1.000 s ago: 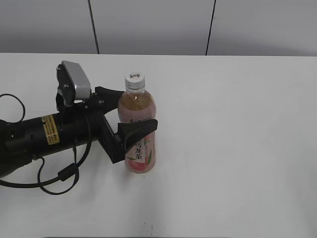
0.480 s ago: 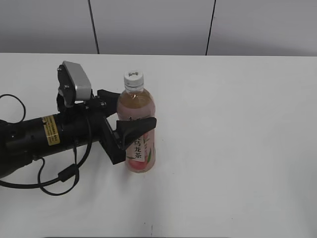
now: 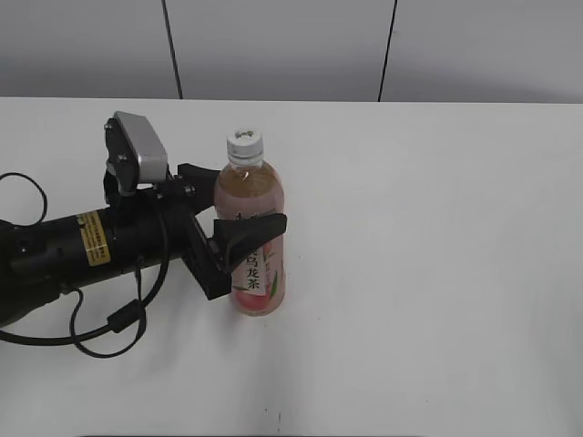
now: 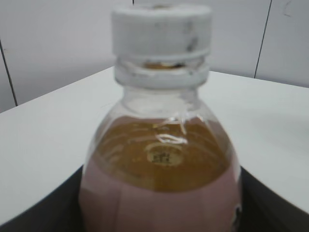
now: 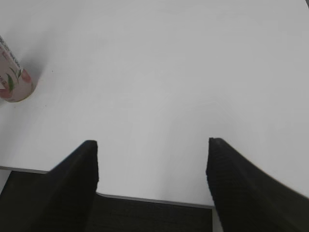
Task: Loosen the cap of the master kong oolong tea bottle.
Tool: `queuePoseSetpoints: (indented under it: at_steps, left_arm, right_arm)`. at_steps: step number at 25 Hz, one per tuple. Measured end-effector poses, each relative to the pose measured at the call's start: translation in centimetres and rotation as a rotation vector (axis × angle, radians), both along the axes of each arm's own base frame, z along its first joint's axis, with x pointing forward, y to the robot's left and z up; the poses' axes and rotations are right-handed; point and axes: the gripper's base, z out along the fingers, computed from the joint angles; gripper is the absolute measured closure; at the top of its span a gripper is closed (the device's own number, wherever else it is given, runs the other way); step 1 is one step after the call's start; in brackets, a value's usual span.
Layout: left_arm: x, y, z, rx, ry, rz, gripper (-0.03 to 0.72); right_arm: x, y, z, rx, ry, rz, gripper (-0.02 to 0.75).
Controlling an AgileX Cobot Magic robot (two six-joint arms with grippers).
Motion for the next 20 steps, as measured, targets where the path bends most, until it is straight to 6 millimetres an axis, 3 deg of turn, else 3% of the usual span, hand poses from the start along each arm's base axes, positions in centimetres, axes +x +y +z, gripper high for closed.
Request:
queuePoseSetpoints:
  at_steps: [20]
  left_arm:
    - [0.02,0.01,0.0,-0.001,0.0,0.002,0.225]
  right_arm:
    - [0.0,0.0,0.0,0.0,0.0,0.0,0.207]
